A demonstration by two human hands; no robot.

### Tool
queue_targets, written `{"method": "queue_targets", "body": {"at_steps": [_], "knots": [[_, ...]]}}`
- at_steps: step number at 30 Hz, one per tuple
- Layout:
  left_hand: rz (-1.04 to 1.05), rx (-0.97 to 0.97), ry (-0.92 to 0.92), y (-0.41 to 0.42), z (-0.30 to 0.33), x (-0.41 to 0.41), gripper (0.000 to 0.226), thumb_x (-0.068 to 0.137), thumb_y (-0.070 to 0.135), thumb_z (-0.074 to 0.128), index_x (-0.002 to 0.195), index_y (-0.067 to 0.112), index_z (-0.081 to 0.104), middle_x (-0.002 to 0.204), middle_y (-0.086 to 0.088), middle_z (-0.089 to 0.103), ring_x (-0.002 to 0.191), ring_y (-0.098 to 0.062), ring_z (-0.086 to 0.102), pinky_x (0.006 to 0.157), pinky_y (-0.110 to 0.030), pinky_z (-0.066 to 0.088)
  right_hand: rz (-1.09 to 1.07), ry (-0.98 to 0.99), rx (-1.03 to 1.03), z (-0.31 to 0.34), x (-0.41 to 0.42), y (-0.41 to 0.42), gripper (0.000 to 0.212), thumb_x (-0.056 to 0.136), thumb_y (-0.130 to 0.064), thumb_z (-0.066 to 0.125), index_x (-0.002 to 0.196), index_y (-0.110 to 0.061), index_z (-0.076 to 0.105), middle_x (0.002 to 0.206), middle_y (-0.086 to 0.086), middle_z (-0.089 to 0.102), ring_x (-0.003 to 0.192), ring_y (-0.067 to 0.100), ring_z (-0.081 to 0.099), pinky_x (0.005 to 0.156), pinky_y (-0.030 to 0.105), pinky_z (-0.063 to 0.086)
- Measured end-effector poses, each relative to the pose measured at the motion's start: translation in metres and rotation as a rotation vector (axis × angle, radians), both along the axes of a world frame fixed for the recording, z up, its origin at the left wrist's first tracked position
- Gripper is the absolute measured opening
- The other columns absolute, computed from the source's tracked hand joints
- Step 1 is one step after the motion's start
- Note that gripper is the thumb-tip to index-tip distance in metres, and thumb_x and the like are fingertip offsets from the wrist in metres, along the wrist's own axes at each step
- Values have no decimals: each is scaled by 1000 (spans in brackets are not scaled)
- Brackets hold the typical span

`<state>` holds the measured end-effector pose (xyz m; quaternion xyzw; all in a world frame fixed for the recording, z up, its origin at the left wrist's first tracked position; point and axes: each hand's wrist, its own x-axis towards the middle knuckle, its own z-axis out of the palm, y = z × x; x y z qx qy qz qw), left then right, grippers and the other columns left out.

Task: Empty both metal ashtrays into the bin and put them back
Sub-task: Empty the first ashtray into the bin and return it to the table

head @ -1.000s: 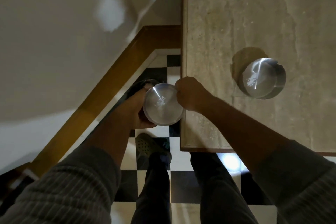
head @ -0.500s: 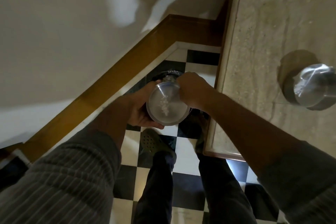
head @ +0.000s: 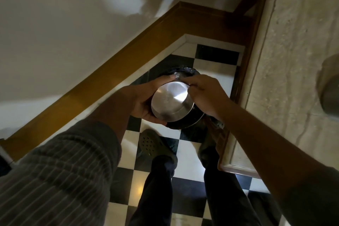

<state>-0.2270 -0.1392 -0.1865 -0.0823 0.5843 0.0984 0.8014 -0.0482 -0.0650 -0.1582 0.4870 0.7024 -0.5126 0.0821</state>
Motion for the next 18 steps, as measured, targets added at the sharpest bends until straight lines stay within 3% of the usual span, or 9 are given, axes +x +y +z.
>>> {"method": "queue_targets", "body": {"at_steps": [3,6,9,11,14,16,18], "knots": [[-35,57,47,5,-2,6,61,75,61,72,122,26,55,126,-17,61,117,-38,61,97,-52,56,-127,104,-14,0,8,-4,33,94,-5,45,120,-13,65,112,-3,60,101,8,53,87,9,37],[-61,210,162,4,-2,16,55,66,54,79,112,29,60,126,-12,64,118,-31,61,106,-50,52,-198,186,-32,6,19,-3,34,95,-6,43,118,-21,64,104,-12,55,95,-3,49,84,9,34],[-243,449,369,0,-10,22,56,58,61,80,104,32,66,121,-4,67,112,-23,63,100,-41,53,-135,203,-36,6,31,-1,50,86,-24,41,134,-15,54,120,-9,52,109,0,45,91,6,31],[-452,621,573,-5,-15,25,87,52,70,77,127,29,61,126,-2,62,114,-21,61,92,-34,54,-8,191,43,1,40,1,63,84,-35,39,143,-12,42,142,2,47,129,3,37,103,3,23],[-711,910,848,-15,-25,28,130,49,78,71,155,11,33,150,-12,44,132,-27,48,104,-37,49,192,204,222,-2,49,6,73,90,-40,40,150,-4,20,161,13,16,150,17,3,120,17,5],[-781,1017,921,-21,-27,32,135,52,78,72,158,7,24,157,-16,35,137,-31,42,109,-38,42,274,235,397,1,50,14,81,91,-44,44,148,7,17,159,25,9,150,34,-1,123,38,10],[-777,1083,967,-25,-34,35,135,55,80,67,158,5,22,158,-20,35,138,-36,42,108,-37,38,327,274,585,10,45,17,89,91,-53,45,142,15,20,153,38,10,147,45,1,122,50,13]]}}
